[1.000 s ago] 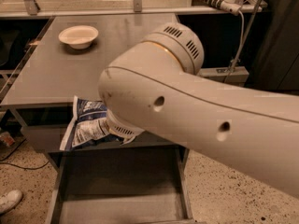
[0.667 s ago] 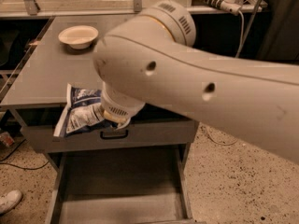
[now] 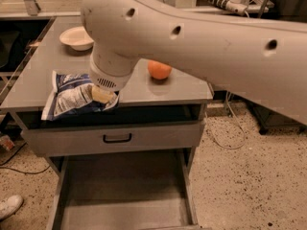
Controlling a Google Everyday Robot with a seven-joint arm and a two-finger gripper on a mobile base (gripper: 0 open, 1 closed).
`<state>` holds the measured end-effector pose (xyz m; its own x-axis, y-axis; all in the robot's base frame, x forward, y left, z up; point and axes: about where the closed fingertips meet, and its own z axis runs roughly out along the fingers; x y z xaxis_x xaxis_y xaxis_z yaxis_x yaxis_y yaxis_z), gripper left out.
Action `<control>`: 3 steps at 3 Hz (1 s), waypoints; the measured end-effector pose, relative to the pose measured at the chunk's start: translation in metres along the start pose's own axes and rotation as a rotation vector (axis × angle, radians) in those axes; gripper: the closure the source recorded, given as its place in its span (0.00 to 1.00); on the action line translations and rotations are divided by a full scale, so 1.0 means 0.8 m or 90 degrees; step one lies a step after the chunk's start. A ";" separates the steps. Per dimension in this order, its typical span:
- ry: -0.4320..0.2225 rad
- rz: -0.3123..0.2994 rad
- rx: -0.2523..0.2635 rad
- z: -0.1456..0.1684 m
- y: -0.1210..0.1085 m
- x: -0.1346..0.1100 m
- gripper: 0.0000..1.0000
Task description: Pick blue chip bag from middle drawer and place on counter
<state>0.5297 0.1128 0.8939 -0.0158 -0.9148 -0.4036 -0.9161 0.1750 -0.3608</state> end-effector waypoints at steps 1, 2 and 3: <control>-0.002 -0.001 0.000 0.001 -0.003 -0.002 1.00; -0.016 0.002 0.010 0.009 -0.033 -0.015 1.00; -0.022 -0.005 0.008 0.030 -0.072 -0.035 1.00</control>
Offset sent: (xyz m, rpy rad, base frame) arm 0.0665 0.0198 0.0198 0.0602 -0.0432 -0.0028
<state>0.5925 0.1368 0.9058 0.0058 -0.9028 -0.4299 -0.9107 0.1727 -0.3751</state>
